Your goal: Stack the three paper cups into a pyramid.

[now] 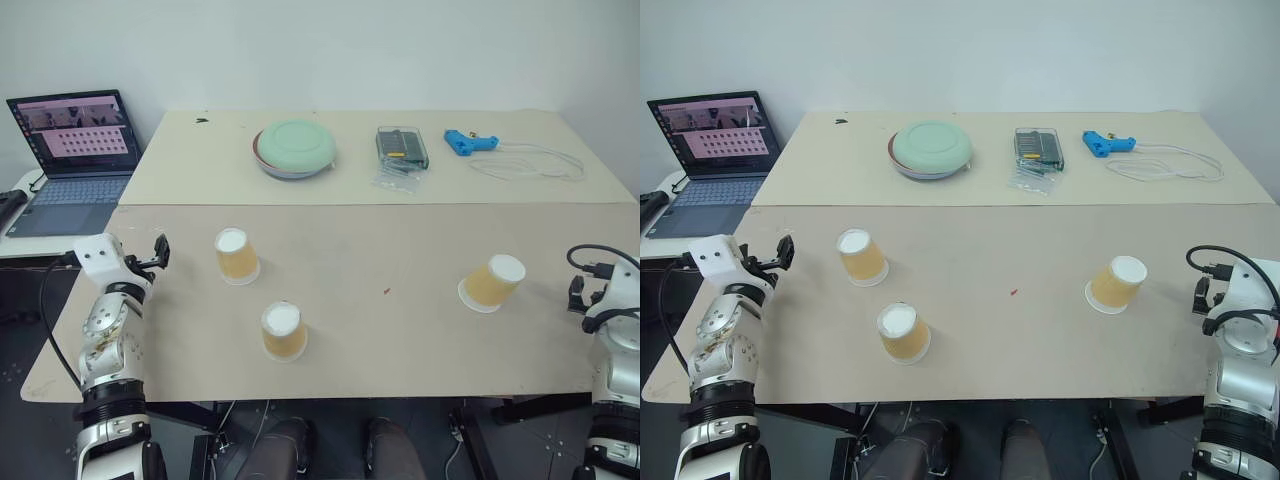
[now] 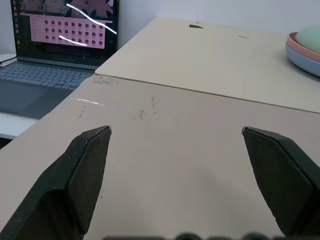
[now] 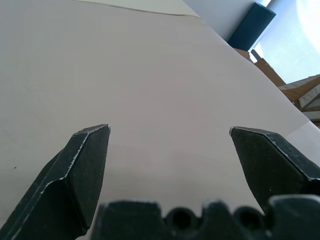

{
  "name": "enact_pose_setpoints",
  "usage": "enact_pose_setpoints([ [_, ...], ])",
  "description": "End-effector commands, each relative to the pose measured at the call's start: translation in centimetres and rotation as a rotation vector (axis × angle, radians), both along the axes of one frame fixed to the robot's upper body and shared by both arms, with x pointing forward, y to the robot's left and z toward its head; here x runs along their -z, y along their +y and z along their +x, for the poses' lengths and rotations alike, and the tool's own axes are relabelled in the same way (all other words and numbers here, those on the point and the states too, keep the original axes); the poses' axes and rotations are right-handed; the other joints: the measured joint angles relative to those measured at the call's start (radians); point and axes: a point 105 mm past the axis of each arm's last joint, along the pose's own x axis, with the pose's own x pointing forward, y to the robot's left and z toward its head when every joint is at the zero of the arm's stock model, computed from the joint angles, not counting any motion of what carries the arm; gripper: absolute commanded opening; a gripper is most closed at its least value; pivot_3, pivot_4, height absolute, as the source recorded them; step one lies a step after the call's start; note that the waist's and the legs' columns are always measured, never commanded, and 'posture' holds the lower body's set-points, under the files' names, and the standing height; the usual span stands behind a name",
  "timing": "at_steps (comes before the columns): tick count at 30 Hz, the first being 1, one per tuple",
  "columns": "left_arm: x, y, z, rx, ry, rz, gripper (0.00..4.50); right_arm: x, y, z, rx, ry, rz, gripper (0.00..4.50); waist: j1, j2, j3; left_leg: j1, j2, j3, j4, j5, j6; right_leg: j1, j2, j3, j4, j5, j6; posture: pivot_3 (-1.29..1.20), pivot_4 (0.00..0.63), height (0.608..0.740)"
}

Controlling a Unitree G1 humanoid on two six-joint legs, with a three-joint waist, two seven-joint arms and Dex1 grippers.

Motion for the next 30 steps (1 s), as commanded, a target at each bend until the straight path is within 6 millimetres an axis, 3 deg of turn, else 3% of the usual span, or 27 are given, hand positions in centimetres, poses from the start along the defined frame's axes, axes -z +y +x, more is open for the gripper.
enact_pose_setpoints([
  [1, -1.4, -0.2, 0.4, 0.009, -0.051, 0.021, 4.47, -2.5, -0.9, -0.3, 0.026, -0.072, -0.049, 4.5, 0.0, 0.0, 0.0, 0.0, 0.0, 0.0, 0.0, 0.0, 0.0, 0.0, 0.0, 0.0, 0.0, 0.0, 0.0, 0.0, 0.15, 0.73],
  [4, -1.9, -1.1, 0.6, 0.071, -0.065, 0.026, 4.47, -3.6, -2.3, -0.9, 0.065, -0.106, -0.04, 4.5, 0.0, 0.0, 0.0, 0.0, 0.0, 0.0, 0.0, 0.0, 0.0, 0.0, 0.0, 0.0, 0.0, 0.0, 0.0, 0.0, 0.15, 0.73],
  [6, -2.7, -1.7, 0.4, 0.13, -0.089, 0.012, 4.47, -6.0, -3.1, -1.4, 0.059, -0.158, -0.061, 4.5, 0.002, 0.001, 0.001, 0.0, 0.0, 0.0, 0.0, 0.0, 0.0, 0.0, 0.0, 0.0, 0.0, 0.0, 0.0, 0.0, 0.15, 0.73],
  [9, -4.4, -2.5, -0.4, 0.218, -0.121, 0.039, 4.47, -10.5, -1.7, -0.9, -0.123, -0.346, 0.046, 4.5, -0.001, 0.003, 0.002, -0.003, -0.001, 0.0, 0.0, 0.0, 0.0, -0.002, -0.001, 0.0, -0.001, 0.0, 0.0, 0.0, 0.15, 0.73],
  [11, -5.5, -2.9, -0.9, 0.268, -0.133, 0.038, 4.47, -14.0, 0.3, -0.9, -0.296, -0.427, 0.033, 4.5, -0.007, 0.003, 0.002, -0.005, 0.001, 0.0, 0.0, 0.0, 0.0, -0.004, 0.0, 0.0, -0.001, 0.0, 0.0, 0.0, 0.15, 0.73],
  [13, -7.7, -3.8, -1.6, 0.337, -0.161, 0.062, 4.47, -17.9, 4.0, -1.3, -0.562, -0.493, 0.031, 4.5, -0.011, 0.003, 0.002, -0.006, 0.003, 0.0, 0.0, 0.0, 0.0, -0.005, 0.002, -0.001, -0.001, 0.0, 0.0, 0.0, 0.15, 0.73],
  [15, -9.5, -5.1, -2.2, 0.417, -0.186, 0.077, 4.47, -19.5, 7.4, -1.8, -0.781, -0.492, 0.033, 4.5, -0.012, 0.003, 0.002, -0.007, 0.005, 0.0, 0.0, 0.0, 0.0, -0.006, 0.004, -0.001, -0.001, 0.0, 0.0, 0.0, 0.15, 0.73],
  [18, -11.4, -8.2, -3.4, 0.594, -0.194, 0.117, 4.47, -20.7, 12.1, -2.8, -1.028, -0.468, 0.044, 4.5, -0.01, 0.003, 0.002, -0.007, 0.007, 0.0, 0.0, -0.001, -0.001, -0.006, 0.006, -0.001, -0.002, 0.0, 0.0, 0.0, 0.15, 0.73],
  [21, -12.6, -12.5, -5.6, 0.845, -0.173, 0.143, 4.47, -20.3, 16.2, -4.0, -1.253, -0.392, 0.034, 4.5, -0.008, 0.003, 0.003, -0.008, 0.007, 0.0, 0.0, -0.001, -0.001, -0.006, 0.006, -0.001, -0.003, 0.0, -0.001, 0.0, 0.15, 0.73],
  [24, -12.6, -15.1, -7.7, 1.015, -0.127, 0.173, 4.47, -19.9, 17.8, -4.5, -1.355, -0.338, 0.038, 4.5, -0.006, 0.003, 0.003, -0.009, 0.007, 0.001, 0.0, -0.001, -0.001, -0.007, 0.006, 0.0, -0.003, 0.001, -0.001, 0.0, 0.15, 0.73],
  [27, -10.2, -17.6, -11.0, 1.212, 0.006, 0.176, 4.47, -18.7, 20.7, -6.0, -1.559, -0.249, 0.053, 4.5, -0.002, 0.003, 0.003, -0.008, 0.007, 0.001, 0.0, -0.001, -0.001, -0.007, 0.006, 0.0, -0.003, 0.001, -0.002, 0.0, 0.15, 0.73],
  [30, -7.6, -16.7, -12.9, 1.232, 0.144, 0.216, 4.47, -17.3, 22.0, -5.9, -1.634, -0.172, 0.067, 4.5, -0.005, 0.004, 0.004, -0.008, 0.008, 0.003, -0.001, -0.002, -0.002, -0.008, 0.006, 0.003, -0.003, 0.001, -0.004, 0.0, 0.15, 0.73],
])
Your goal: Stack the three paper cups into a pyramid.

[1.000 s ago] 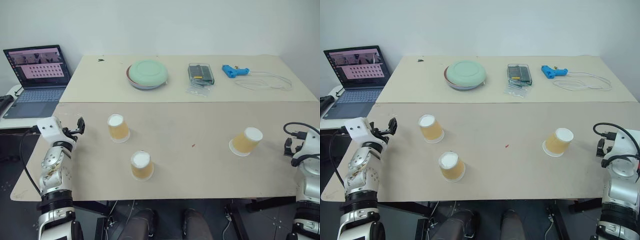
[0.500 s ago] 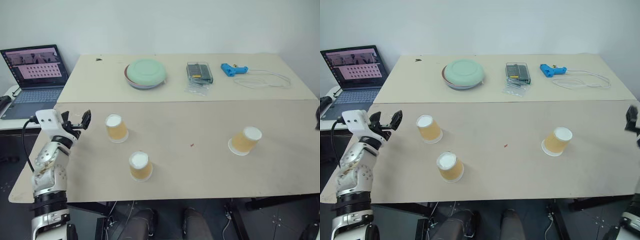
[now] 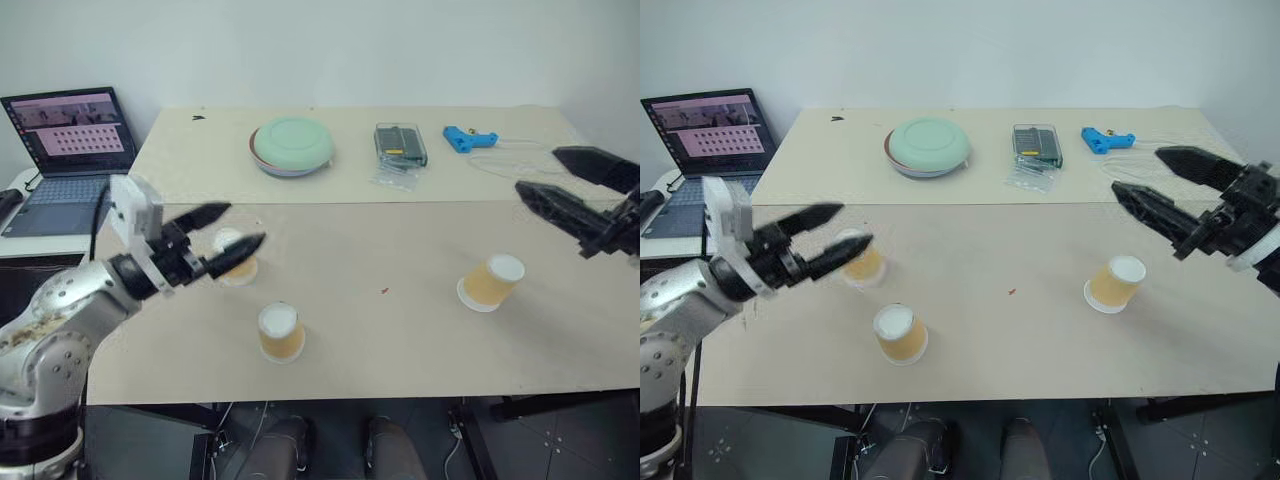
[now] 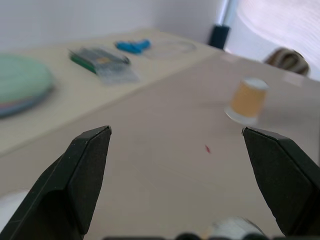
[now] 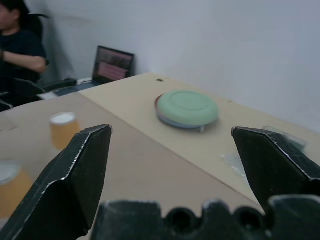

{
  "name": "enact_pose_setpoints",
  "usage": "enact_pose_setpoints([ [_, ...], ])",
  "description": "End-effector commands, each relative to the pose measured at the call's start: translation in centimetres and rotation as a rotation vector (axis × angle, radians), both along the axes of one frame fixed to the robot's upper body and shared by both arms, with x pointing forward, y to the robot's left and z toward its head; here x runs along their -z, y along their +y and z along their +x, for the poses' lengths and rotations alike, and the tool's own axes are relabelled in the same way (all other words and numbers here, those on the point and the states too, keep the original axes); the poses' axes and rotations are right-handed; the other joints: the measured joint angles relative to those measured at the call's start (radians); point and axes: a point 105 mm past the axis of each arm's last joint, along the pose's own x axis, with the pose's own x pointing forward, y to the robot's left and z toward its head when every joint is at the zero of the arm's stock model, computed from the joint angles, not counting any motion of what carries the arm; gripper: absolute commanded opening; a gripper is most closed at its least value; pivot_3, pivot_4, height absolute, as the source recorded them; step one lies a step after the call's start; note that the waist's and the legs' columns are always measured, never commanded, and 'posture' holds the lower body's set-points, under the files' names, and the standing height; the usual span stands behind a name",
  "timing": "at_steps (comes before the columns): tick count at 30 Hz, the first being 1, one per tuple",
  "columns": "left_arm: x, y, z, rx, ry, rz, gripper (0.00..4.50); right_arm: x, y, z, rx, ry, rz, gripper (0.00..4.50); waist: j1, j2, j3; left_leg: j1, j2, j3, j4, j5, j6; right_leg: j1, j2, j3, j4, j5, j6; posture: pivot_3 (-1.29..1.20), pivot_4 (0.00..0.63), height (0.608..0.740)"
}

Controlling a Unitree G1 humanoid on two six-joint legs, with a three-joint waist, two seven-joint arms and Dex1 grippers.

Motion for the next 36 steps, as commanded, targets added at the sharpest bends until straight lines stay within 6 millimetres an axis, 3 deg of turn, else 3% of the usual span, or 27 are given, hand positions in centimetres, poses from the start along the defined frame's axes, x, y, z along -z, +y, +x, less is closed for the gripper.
enact_pose_setpoints([
  [1, 2.4, 0.7, -3.6, 0.078, 0.083, 0.148, 4.47, 1.3, 2.6, -0.4, -0.146, 0.037, -0.095, 4.5, -0.004, 0.0, 0.001, 0.0, 0.003, 0.002, 0.0, 0.0, 0.0, -0.001, -0.001, 0.001, -0.001, 0.001, -0.002, 0.0, 0.15, 0.73],
  [8, 4.0, 2.2, -6.3, 0.128, 0.139, 0.296, 4.47, 2.2, 3.1, 1.2, -0.145, 0.047, -0.086, 4.5, 0.009, 0.002, 0.002, 0.003, 0.004, 0.004, -0.009, 0.0, -0.002, 0.0, -0.006, 0.005, -0.006, -0.002, -0.012, 0.0, 0.15, 0.73],
  [18, 6.2, 0.1, -4.0, 0.12, 0.056, 0.284, 4.47, 1.7, 3.7, 0.8, -0.157, 0.031, -0.077, 4.5, 0.021, 0.002, 0.002, 0.0, 0.003, 0.005, -0.011, -0.001, -0.001, -0.001, -0.005, -0.001, -0.012, 0.007, -0.01, 0.0, 0.15, 0.73],
  [27, 7.7, -0.8, -3.6, 0.17, 0.079, 0.267, 4.47, 0.4, 3.5, 0.0, -0.143, 0.004, -0.075, 4.5, 0.023, 0.002, 0.002, 0.001, 0.003, 0.005, -0.012, -0.001, -0.001, -0.001, -0.005, -0.002, -0.012, 0.007, -0.01, 0.0, 0.15, 0.73],
  [31, 7.8, -0.9, -3.1, 0.169, 0.072, 0.263, 4.47, 0.7, 3.6, -0.3, -0.144, 0.027, -0.085, 4.5, 0.023, 0.002, 0.002, 0.001, 0.003, 0.005, -0.012, -0.001, -0.001, 0.0, -0.005, -0.002, -0.012, 0.006, -0.009, 0.0, 0.15, 0.73],
  [36, 7.9, -1.2, -2.3, 0.168, 0.055, 0.263, 4.47, 3.0, 4.3, -1.2, -0.206, 0.109, -0.156, 4.5, 0.03, 0.002, 0.002, 0.001, 0.003, 0.005, -0.011, 0.0, -0.001, 0.0, -0.005, -0.002, -0.012, 0.007, -0.01, 0.0, 0.15, 0.73],
])
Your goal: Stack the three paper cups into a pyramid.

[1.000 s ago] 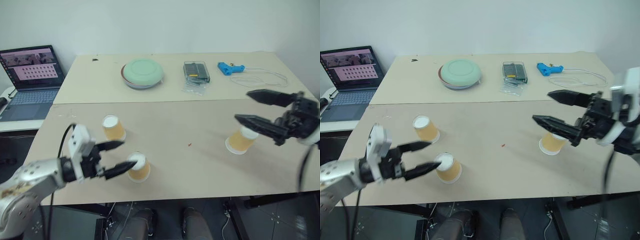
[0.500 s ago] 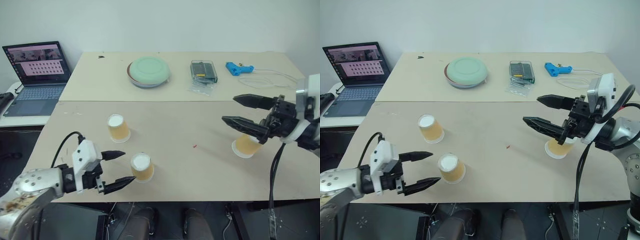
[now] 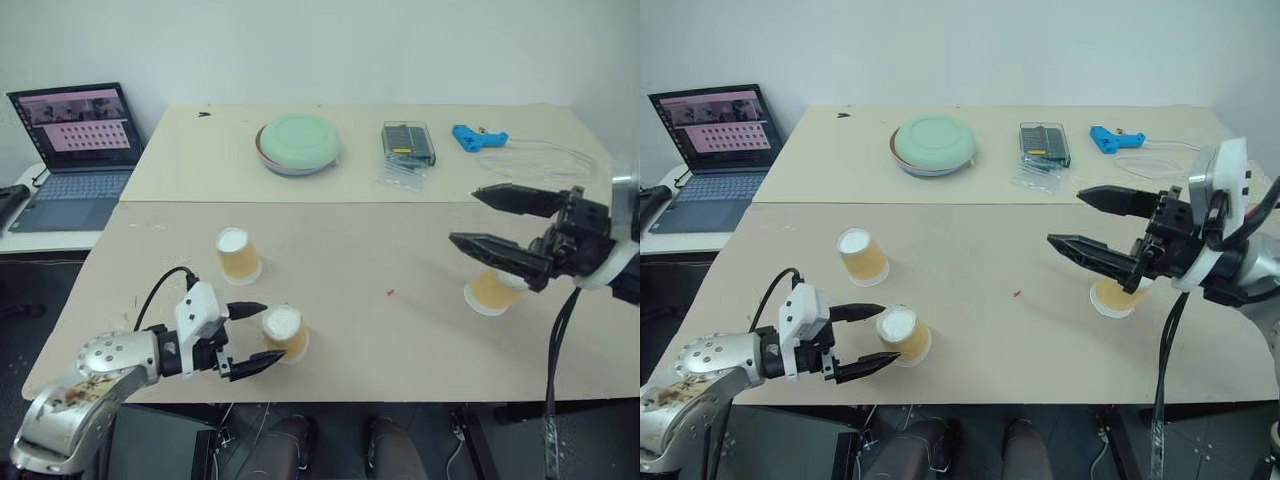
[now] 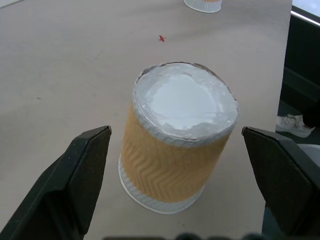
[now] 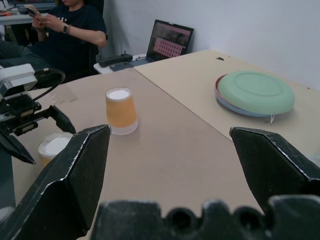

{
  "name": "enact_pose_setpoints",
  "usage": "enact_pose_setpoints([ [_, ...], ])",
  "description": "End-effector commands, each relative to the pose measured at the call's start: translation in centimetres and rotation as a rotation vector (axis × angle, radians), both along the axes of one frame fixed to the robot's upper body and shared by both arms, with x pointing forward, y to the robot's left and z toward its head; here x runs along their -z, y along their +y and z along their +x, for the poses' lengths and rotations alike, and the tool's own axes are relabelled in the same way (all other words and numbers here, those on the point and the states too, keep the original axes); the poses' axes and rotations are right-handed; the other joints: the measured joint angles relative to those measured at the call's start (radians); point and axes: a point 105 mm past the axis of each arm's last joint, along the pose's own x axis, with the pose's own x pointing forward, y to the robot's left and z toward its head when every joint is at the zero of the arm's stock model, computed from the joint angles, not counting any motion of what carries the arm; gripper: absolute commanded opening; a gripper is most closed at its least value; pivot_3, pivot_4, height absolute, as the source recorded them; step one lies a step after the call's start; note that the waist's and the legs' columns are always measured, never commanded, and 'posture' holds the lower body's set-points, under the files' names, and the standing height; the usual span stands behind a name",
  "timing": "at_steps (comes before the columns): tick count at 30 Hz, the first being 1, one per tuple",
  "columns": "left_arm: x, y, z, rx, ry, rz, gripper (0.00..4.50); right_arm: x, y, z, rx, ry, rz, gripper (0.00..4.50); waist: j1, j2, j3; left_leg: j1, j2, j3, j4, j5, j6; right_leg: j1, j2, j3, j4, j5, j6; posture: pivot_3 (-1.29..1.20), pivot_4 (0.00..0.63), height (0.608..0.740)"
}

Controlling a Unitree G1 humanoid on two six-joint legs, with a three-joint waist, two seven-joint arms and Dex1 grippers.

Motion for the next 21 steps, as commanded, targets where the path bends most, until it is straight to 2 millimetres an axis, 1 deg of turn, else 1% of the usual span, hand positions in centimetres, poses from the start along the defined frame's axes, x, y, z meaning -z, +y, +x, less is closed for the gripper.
enact_pose_setpoints([
  [1, -0.5, -0.3, 0.4, 0.014, -0.041, -0.002, 4.47, 0.1, 0.7, -1.2, -0.074, -0.007, -0.052, 4.5, 0.001, 0.0, 0.0, 0.0, 0.0, 0.0, 0.0, 0.0, 0.0, 0.0, 0.0, 0.0, 0.0, 0.0, 0.0, 0.0, 0.15, 0.73],
  [4, -0.6, -0.4, 0.7, 0.014, -0.046, -0.006, 4.47, 0.6, 1.1, -1.7, -0.137, 0.003, -0.07, 4.5, 0.0, 0.0, 0.0, 0.0, 0.0, 0.0, 0.0, 0.0, 0.0, 0.0, 0.003, 0.0, 0.0, 0.0, 0.0, 0.0, 0.15, 0.73],
  [7, -0.5, -0.6, 1.0, 0.018, -0.049, -0.009, 4.47, 2.4, 1.0, -0.9, -0.139, 0.035, -0.152, 4.5, 0.0, 0.0, 0.0, 0.0, 0.0, 0.0, 0.0, 0.0, 0.0, 0.0, 0.004, 0.0, 0.0, 0.0, 0.0, 0.0, 0.15, 0.73],
  [8, -0.5, -0.7, 1.0, 0.021, -0.049, -0.011, 4.47, 2.8, 1.1, -1.0, -0.165, 0.054, -0.155, 4.5, 0.0, 0.0, 0.0, 0.0, 0.0, 0.0, 0.0, 0.0, 0.0, 0.0, 0.004, 0.0, 0.0, 0.0, 0.0, 0.0, 0.15, 0.73],
  [12, -0.5, -0.8, 1.2, 0.023, -0.051, -0.017, 4.47, 4.6, 0.7, 0.0, -0.184, 0.095, -0.204, 4.5, 0.0, 0.0, 0.0, 0.001, 0.0, 0.0, 0.001, 0.0, 0.0, 0.001, 0.004, 0.0, 0.0, 0.0, 0.001, 0.0, 0.15, 0.73],
  [16, -0.5, -1.0, 1.4, 0.024, -0.055, -0.019, 4.47, 5.4, 0.5, 0.7, -0.201, 0.111, -0.212, 4.5, 0.0, 0.0, 0.0, 0.001, 0.0, 0.0, 0.001, 0.0, 0.0, 0.0, 0.004, 0.0, 0.0, 0.0, 0.0, 0.0, 0.15, 0.73],
  [21, -0.7, -1.0, 1.9, 0.016, -0.073, -0.02, 4.47, 5.6, 0.4, 1.2, -0.203, 0.105, -0.219, 4.5, 0.0, 0.0, 0.0, 0.001, 0.0, 0.0, 0.001, 0.0, 0.0, 0.0, 0.004, 0.0, 0.0, 0.001, 0.0, 0.0, 0.15, 0.73],
])
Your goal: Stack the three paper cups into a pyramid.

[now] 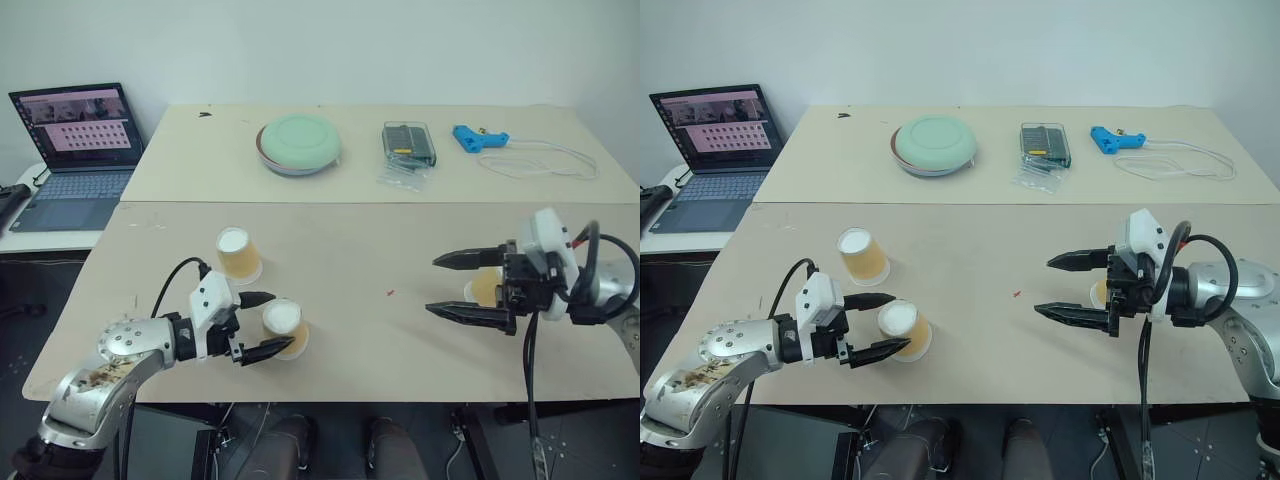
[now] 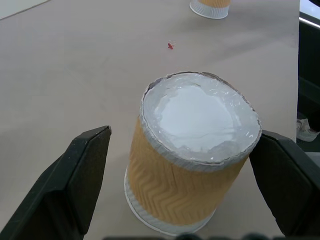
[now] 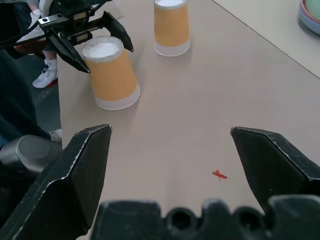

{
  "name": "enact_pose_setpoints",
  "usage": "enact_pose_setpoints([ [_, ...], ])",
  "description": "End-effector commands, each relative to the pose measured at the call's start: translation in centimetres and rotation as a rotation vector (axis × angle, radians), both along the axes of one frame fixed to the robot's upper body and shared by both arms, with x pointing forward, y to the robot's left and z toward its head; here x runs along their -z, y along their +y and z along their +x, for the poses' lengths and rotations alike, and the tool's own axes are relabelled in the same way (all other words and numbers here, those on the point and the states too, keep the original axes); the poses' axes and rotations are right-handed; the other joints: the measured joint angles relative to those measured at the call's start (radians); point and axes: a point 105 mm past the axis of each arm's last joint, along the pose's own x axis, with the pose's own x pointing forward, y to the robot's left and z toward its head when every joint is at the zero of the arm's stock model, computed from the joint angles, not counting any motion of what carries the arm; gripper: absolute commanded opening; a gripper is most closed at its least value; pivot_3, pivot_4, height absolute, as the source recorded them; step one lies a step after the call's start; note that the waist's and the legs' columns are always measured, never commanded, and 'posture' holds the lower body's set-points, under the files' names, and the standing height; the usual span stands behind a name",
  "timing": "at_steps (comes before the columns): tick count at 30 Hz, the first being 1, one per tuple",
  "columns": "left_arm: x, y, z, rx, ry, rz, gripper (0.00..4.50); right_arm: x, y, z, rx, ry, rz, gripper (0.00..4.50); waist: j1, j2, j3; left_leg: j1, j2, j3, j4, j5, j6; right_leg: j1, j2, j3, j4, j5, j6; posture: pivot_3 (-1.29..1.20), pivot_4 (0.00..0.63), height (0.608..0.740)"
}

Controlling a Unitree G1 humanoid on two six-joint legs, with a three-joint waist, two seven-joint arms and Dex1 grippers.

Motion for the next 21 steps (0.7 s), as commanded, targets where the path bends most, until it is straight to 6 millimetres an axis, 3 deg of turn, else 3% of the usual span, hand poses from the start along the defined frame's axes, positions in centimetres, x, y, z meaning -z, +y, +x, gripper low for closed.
enact_pose_setpoints([
  [1, -0.75, -0.29, 0.18, 0.011, -0.05, -0.008, 4.47, -0.74, 0.14, 0.1, -0.017, -0.054, -0.001, 4.5, 0.0, 0.0, 0.0, 0.0, 0.0, 0.0, 0.0, 0.0, 0.0, 0.0, 0.0, 0.0, 0.0, 0.0, 0.0, 0.0, 0.15, 0.73],
  [10, -0.54, -0.77, 0.21, 0.026, -0.047, -0.01, 4.47, -0.91, 0.17, 0.22, -0.005, -0.07, -0.001, 4.5, 0.0, 0.0, 0.0, 0.0, 0.0, 0.0, 0.0, 0.0, 0.0, 0.0, 0.0, 0.0, 0.001, 0.0, 0.0, 0.0, 0.15, 0.73],
  [13, -0.61, -0.83, 0.24, 0.03, -0.048, -0.012, 3.74, -0.94, 0.14, 0.22, 0.001, -0.073, 0.002, 4.5, 0.0, 0.0, 0.0, 0.0, 0.0, 0.0, 0.001, 0.0, 0.0, 0.0, 0.0, 0.0, 0.001, 0.0, 0.0, 0.0, 0.15, 0.73],
  [17, -0.58, -0.84, 0.3, 0.032, -0.047, -0.006, 2.15, -0.91, 0.1, 0.22, 0.011, -0.074, 0.002, 4.5, 0.0, 0.0, 0.0, 0.0, 0.0, 0.0, 0.001, 0.0, 0.0, 0.0, 0.0, 0.0, 0.001, 0.0, 0.0, 0.0, 0.15, 0.73],
  [21, -0.54, -0.83, 0.51, 0.032, -0.05, -0.001, 2.15, -1.0, 0.08, 0.21, 0.019, -0.077, 0.009, 4.5, 0.0, 0.0, 0.0, 0.0, 0.0, 0.0, 0.001, 0.0, 0.0, 0.0, 0.001, 0.0, 0.001, 0.0, 0.0, 0.0, 0.15, 0.73],
])
